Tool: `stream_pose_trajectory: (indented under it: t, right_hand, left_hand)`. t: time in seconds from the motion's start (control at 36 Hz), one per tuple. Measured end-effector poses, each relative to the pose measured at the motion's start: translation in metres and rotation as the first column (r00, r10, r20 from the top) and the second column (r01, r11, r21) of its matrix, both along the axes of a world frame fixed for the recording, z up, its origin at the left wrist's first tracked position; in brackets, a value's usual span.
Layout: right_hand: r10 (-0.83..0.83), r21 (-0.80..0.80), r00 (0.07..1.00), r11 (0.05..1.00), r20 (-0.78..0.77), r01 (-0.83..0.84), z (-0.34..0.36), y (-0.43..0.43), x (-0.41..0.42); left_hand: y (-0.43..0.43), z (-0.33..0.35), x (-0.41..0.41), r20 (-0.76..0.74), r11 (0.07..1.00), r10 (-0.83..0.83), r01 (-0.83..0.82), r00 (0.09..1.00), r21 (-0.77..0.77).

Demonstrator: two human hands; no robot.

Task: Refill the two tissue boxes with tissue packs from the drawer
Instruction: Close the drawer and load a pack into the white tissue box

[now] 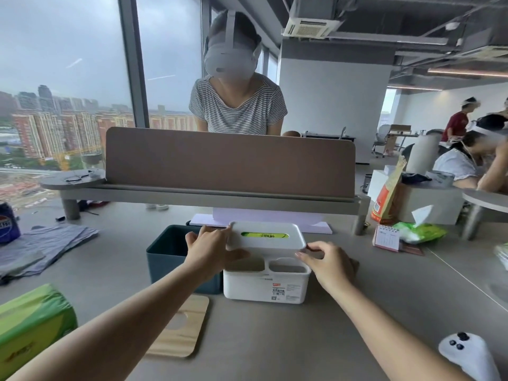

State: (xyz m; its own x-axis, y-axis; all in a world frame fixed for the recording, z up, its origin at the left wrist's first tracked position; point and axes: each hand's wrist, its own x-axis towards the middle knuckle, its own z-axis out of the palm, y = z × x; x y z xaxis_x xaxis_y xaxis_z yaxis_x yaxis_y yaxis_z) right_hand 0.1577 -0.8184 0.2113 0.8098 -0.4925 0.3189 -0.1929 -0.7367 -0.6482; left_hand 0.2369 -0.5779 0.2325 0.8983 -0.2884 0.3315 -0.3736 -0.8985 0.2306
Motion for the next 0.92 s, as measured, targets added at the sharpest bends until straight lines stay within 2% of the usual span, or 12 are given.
stream_pose_trajectory:
  t: [0.11,0.19,0.33,0.44,0.56,0.72,0.92]
  right_hand:
    - [0.141,0.062,0.989,0.988,0.049,-0.144,0.004,-0.003,-0.001]
    - [0.240,-0.073,0.971,0.968,-0.001,-0.240,0.009,-0.006,-0.002]
    - [0.218,-0.175,0.975,0.960,-0.033,-0.221,0.009,-0.009,0.002]
    - [0.226,-0.209,0.974,0.952,-0.002,-0.221,0.007,-0.013,0.004]
    - [0.221,-0.308,0.975,0.929,0.013,-0.206,0.003,-0.017,0.009]
    - [0.214,-0.394,0.977,0.899,0.010,-0.193,0.003,-0.022,0.011]
    - [0.226,-0.489,0.974,0.853,0.026,-0.185,0.005,-0.026,0.012]
  left_hand:
    - [0.003,0.000,0.004,0.006,0.999,-0.013,0.013,1.000,0.032]
    - [0.002,0.001,0.006,0.003,0.999,-0.036,0.036,0.999,0.039]
    - [0.004,-0.003,0.011,0.020,0.997,-0.058,0.057,0.998,0.049]
    - [0.006,-0.005,0.019,0.016,0.988,-0.063,0.060,0.998,0.142]
    - [0.005,-0.002,0.023,0.002,0.979,-0.075,0.073,0.997,0.188]
    - [0.004,0.002,0.020,0.077,0.945,-0.122,0.092,0.990,0.315]
    - [0.000,0.004,0.018,0.088,0.922,-0.145,0.102,0.986,0.373]
